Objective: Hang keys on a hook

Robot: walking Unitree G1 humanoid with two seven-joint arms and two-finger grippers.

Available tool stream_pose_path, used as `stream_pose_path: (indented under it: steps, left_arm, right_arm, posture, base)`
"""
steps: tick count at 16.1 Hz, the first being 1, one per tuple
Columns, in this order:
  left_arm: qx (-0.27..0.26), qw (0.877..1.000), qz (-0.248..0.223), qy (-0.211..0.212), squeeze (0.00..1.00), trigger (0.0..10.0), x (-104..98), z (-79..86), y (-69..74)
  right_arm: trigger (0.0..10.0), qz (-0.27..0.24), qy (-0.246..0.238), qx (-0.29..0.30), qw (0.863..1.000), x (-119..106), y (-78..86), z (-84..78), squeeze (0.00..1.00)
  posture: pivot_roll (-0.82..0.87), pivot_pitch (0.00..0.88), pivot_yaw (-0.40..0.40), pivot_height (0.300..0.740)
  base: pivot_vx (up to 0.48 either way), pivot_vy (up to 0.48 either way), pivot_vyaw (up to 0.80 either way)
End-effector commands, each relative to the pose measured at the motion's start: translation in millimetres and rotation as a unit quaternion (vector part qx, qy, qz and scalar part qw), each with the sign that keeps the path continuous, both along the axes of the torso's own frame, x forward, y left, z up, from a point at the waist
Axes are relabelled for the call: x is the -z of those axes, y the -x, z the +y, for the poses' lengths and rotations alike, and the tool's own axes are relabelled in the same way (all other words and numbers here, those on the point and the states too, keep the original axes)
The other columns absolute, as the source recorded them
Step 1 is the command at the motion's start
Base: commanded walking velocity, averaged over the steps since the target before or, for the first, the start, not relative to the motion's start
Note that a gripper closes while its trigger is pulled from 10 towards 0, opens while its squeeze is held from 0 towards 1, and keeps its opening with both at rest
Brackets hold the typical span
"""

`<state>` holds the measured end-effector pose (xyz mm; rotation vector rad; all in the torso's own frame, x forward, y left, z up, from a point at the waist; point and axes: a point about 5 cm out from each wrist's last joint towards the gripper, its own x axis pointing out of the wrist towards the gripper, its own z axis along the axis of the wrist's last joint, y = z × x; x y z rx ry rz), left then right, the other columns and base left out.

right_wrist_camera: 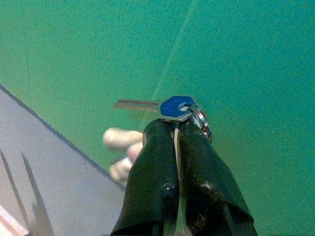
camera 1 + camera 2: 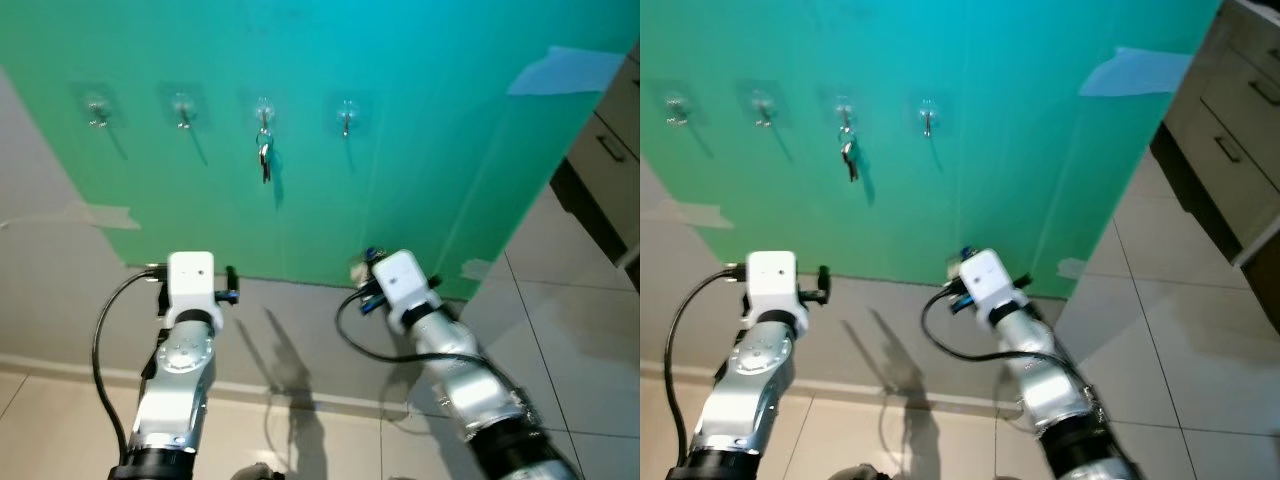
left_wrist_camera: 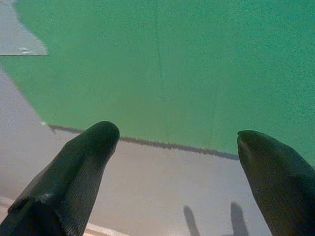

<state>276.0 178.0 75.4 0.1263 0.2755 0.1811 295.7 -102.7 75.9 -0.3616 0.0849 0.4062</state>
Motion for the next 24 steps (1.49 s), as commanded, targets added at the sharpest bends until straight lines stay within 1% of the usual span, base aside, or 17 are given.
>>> stream_pose_path:
  steps: [1, 3, 4, 5, 6, 8, 9, 10, 11, 12, 14, 17, 20, 21, 22, 23, 24]
  left_arm:
    - [-0.002, 1.000, -0.007, -0.002, 0.00, 10.0, -3.2, 1.9, 0.4]
    - [-0.002, 1.000, -0.007, -0.002, 0.00, 10.0, -3.1, 1.6, 0.9]
    - [-0.001, 1.000, -0.007, 0.000, 0.00, 10.0, -3.3, 1.6, 1.1]
    - [0.003, 1.000, 0.002, 0.011, 0.00, 10.0, -2.6, 0.3, 1.9]
    - [0.012, 1.000, -0.006, 0.017, 0.00, 10.0, -8.2, -2.8, 1.9]
    - [0.070, 0.996, 0.027, 0.053, 0.00, 10.0, -16.6, -18.6, 0.7]
    - [0.108, 0.991, 0.044, 0.072, 0.00, 10.0, -24.4, -27.0, 1.8]
    - [0.141, 0.985, 0.051, 0.080, 0.00, 10.0, -32.1, -32.9, 3.0]
    - [0.154, 0.983, 0.054, 0.080, 0.00, 10.0, -37.3, -35.2, 3.7]
    - [0.157, 0.982, 0.061, 0.087, 0.00, 10.0, -40.3, -35.9, 5.0]
    - [0.169, 0.979, 0.073, 0.091, 0.00, 10.0, -43.8, -37.0, 8.9]
    - [0.180, 0.975, 0.087, 0.100, 0.00, 10.0, -48.6, -38.8, 11.8]
    - [0.220, 0.966, 0.072, 0.118, 0.00, 10.0, -55.0, -47.0, 7.4]
    - [0.234, 0.962, 0.059, 0.124, 0.00, 10.0, -56.5, -51.6, 3.9]
    - [0.242, 0.961, 0.053, 0.122, 0.00, 10.0, -57.6, -53.4, 3.5]
    - [0.268, 0.956, 0.019, 0.118, 0.00, 10.0, -63.7, -60.2, 4.9]
    - [0.277, 0.954, 0.002, 0.112, 0.00, 10.0, -66.7, -62.8, 5.7]
  right_arm:
    - [10.0, -0.005, -0.010, -0.018, 1.000, -11.4, 0.2, 1.6, 0.00]
    - [10.0, -0.001, -0.013, -0.027, 1.000, -25.3, -2.8, -1.5, 0.00]
    - [10.0, -0.006, -0.025, -0.018, 1.000, -35.4, -7.2, -4.7, 0.00]
    - [10.0, -0.009, -0.040, -0.009, 0.999, -47.2, -12.5, -8.1, 0.00]
    - [10.0, -0.015, -0.041, -0.012, 0.999, -55.8, -14.8, -8.9, 0.00]
    - [10.0, -0.023, -0.040, -0.022, 0.999, -70.1, -20.8, -6.8, 0.00]
    - [10.0, -0.022, -0.029, -0.030, 0.999, -74.2, -25.5, -5.1, 0.00]
    - [10.0, -0.021, -0.020, -0.036, 0.999, -76.8, -29.8, -4.3, 0.00]
    - [10.0, -0.020, -0.013, -0.038, 0.999, -78.2, -33.3, -4.4, 0.00]
    - [10.0, -0.020, -0.006, -0.038, 0.999, -79.9, -36.7, -4.4, 0.00]
    - [10.0, -0.027, -0.008, -0.042, 0.999, -89.9, -41.6, -3.2, 0.00]
    - [10.0, -0.026, -0.005, -0.048, 0.999, -93.3, -45.9, -3.4, 0.00]
    - [10.0, -0.030, -0.001, -0.043, 0.999, -96.8, -54.4, -4.9, 0.00]
    - [10.0, -0.032, -0.004, -0.037, 0.999, -99.0, -60.8, -3.7, 0.00]
    - [10.0, -0.032, -0.004, -0.035, 0.999, -99.3, -62.6, -3.5, 0.00]
    - [10.0, -0.034, -0.003, -0.031, 0.999, -100.6, -66.6, -3.1, 0.00]
    - [10.0, -0.037, -0.002, -0.029, 0.999, -101.4, -68.2, -3.0, 0.00]
  posture:
    - [-0.04, 0.000, 0.001, 0.740]
    - [-0.05, 0.000, -0.003, 0.740]
    - [-0.05, 0.000, -0.004, 0.740]
    - [-0.05, 0.000, -0.005, 0.740]
    - [-0.05, 0.000, -0.009, 0.740]
    - [-0.04, 0.000, -0.013, 0.740]
    - [-0.04, 0.000, -0.018, 0.740]
    - [-0.03, 0.000, -0.023, 0.740]
    - [-0.02, 0.000, -0.026, 0.740]
    - [-0.02, 0.000, -0.028, 0.740]
    - [0.00, 0.000, -0.039, 0.740]
    - [0.00, 0.000, -0.045, 0.740]
    - [0.01, 0.000, -0.049, 0.740]
    - [0.00, 0.000, -0.050, 0.740]
    - [0.00, 0.000, -0.049, 0.740]
    - [0.00, 0.000, -0.051, 0.740]
    - [0.00, 0.000, -0.053, 0.740]
  base:
    - [0.000, 0.000, 0.00]
    - [0.000, 0.000, 0.00]
    - [0.000, 0.000, 0.00]
    - [0.000, 0.000, 0.00]
    - [0.000, 0.000, 0.00]
    - [0.000, 0.000, 0.00]
    - [0.000, 0.000, 0.00]
    - [0.000, 0.000, 0.00]
    - [0.000, 0.000, 0.00]
    - [0.000, 0.000, 0.00]
    - [0.000, 0.000, 0.00]
    - [0.000, 0.000, 0.00]
    - [0.000, 0.000, 0.00]
    - [0.000, 0.000, 0.00]
    - [0.000, 0.000, 0.00]
    - [0.000, 0.000, 0.00]
    - [0.000, 0.000, 0.00]
